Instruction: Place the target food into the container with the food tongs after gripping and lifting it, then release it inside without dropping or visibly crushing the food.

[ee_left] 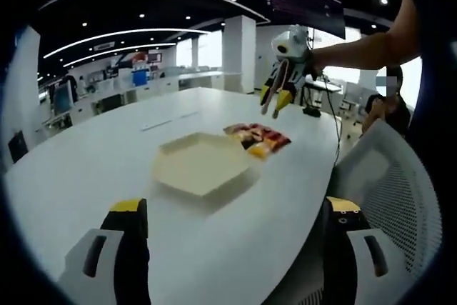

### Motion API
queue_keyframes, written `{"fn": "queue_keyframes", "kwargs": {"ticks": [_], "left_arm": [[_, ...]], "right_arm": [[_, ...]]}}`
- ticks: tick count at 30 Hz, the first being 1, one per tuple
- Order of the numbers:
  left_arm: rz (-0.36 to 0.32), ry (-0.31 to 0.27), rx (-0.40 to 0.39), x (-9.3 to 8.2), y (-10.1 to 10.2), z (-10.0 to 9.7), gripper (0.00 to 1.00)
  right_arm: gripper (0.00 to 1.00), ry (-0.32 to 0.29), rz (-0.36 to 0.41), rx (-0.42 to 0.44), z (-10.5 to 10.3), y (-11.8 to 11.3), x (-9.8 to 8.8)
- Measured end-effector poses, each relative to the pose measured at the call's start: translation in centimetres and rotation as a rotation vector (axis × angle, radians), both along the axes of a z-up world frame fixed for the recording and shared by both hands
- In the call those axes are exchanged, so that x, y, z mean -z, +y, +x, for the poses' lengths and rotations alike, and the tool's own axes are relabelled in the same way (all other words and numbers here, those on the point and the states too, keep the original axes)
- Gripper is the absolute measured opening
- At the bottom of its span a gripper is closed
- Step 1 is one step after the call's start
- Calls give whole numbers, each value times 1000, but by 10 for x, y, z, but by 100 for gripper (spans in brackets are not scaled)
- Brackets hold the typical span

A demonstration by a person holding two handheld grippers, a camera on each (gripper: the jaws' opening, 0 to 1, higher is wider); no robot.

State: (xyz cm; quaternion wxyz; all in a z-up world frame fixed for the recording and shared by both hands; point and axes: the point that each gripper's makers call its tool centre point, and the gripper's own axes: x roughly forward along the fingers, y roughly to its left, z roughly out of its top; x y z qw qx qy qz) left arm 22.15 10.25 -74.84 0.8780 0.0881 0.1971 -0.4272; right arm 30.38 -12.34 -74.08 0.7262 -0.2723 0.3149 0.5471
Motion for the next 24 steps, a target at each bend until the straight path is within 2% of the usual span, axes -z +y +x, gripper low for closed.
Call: {"fn": "queue_keyframes", "kwargs": {"ticks": [24], "left_arm": [[17,17,-5,5,2,0,96]], "right_arm": [[25,63,-50,17,9,0,59]]}}
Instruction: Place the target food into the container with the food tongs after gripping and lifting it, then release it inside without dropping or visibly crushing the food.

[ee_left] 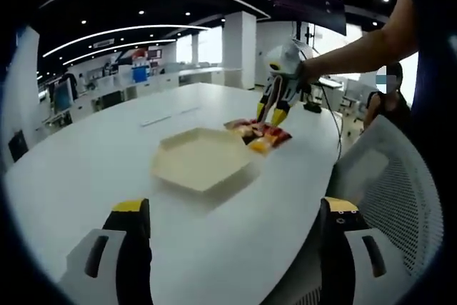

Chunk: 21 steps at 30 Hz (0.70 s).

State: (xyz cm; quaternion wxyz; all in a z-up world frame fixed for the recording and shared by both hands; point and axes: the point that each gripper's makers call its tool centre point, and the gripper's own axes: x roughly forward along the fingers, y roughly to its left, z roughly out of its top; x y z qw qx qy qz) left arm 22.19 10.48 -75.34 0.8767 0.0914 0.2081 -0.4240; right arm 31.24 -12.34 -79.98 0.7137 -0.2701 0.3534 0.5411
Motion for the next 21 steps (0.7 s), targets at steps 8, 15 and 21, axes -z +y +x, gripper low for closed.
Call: {"fn": "queue_keyframes", "kwargs": {"ticks": [8,15,21], "left_arm": [[3,3,-4,1,1,0,95],[-6,6,-9,0,1,1,94],[-9,9,-10,0,1,1,94]], "right_arm": [[26,15,-34,0,0,-5,15],[26,26,-56,-3,-1,-8,25],[21,28,-64,-2,-4,-4,26]]}}
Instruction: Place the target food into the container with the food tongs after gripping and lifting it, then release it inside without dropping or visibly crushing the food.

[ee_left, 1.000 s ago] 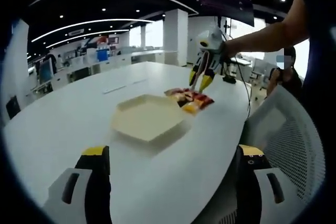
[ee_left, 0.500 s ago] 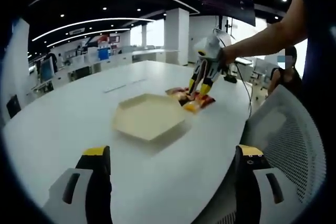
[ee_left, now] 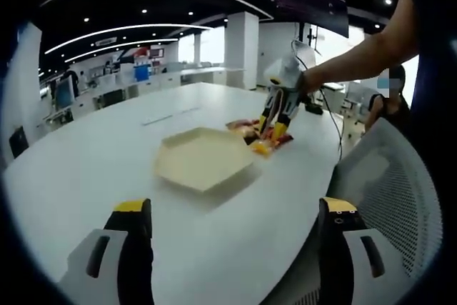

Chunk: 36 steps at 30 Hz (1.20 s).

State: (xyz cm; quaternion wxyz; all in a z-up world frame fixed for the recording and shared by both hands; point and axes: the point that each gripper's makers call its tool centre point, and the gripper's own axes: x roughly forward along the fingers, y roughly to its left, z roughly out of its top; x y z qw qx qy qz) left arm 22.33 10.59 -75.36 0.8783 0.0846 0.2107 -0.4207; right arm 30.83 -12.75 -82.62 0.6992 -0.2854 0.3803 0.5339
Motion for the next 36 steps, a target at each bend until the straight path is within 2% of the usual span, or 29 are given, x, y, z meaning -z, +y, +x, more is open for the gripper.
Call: {"fn": "queue_keyframes", "kwargs": {"ticks": [2,16,20,27,36], "left_arm": [[-1,1,0,0,0,0,94],[-7,-2,-4,-1,1,0,92],[-7,-3,-5,-2,1,0,92],[-3,-6,-6,-2,1,0,91],[3,-10,-4,-2,2,0,89]], "right_arm": [[19,26,-2,8,-2,0,1],[17,24,-19,47,1,-4,-4],[18,58,10,60,-2,-2,-13],[18,62,1,62,-2,-4,-23],[18,31,-2,75,12,-10,-46]]}}
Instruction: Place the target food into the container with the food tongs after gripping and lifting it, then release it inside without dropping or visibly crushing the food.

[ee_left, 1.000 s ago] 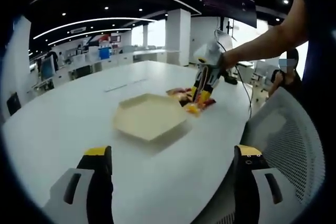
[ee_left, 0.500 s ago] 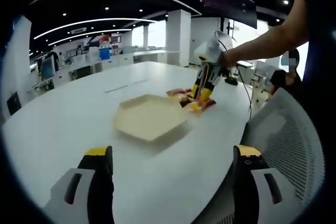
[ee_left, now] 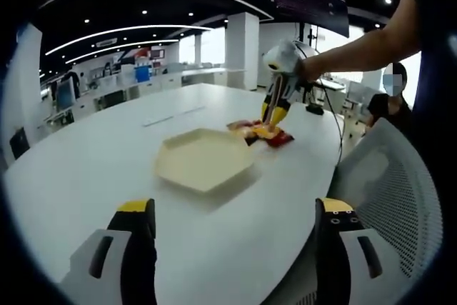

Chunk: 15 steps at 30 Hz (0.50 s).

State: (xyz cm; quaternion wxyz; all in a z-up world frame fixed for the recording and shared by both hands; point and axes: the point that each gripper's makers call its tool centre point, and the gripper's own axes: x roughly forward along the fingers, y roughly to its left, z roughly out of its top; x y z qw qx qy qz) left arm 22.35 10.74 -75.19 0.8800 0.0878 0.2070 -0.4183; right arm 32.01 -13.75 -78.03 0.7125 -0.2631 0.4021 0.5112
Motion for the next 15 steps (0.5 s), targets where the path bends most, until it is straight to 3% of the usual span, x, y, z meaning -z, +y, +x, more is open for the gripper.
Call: {"fn": "queue_keyframes", "kwargs": {"ticks": [4,15], "left_arm": [[0,-2,-1,0,0,1,89],[-4,-7,-4,-2,1,1,88]], "right_arm": [[18,4,30,1,4,-1,-14],[18,-18,12,6,18,-11,-41]]}}
